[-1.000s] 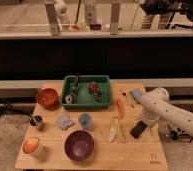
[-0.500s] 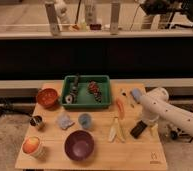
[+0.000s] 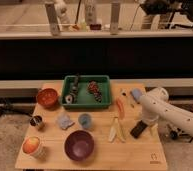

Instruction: Wipe red bowl with eraser

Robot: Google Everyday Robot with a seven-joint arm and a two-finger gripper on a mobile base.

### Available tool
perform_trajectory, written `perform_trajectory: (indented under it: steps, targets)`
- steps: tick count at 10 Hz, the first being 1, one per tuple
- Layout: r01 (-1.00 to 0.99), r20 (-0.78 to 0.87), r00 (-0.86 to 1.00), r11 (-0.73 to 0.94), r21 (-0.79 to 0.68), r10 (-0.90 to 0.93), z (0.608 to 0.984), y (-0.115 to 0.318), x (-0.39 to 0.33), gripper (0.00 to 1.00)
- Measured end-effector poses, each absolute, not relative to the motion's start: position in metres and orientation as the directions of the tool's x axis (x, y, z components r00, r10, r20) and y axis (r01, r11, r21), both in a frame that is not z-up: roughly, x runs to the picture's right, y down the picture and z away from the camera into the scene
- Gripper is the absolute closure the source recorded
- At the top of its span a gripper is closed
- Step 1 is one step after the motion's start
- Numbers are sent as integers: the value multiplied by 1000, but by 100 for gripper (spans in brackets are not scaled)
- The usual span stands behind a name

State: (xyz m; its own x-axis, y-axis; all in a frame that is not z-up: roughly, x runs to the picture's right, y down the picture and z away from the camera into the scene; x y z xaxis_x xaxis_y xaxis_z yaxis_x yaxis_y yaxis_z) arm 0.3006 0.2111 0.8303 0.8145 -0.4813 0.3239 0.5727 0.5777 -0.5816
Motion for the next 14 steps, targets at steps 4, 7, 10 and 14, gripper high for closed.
perform_trajectory:
  steps: [4,7,10,14]
  targets:
    - [579,328,810,575,-578,-487,832,210,300,23]
    - [583,330,807,574,-575,-489,832,209,299,31]
    - [585,332,806,573,-574,-490,833,209,300,38]
    - [579,319,811,590,-563,-491,829,202,303,91]
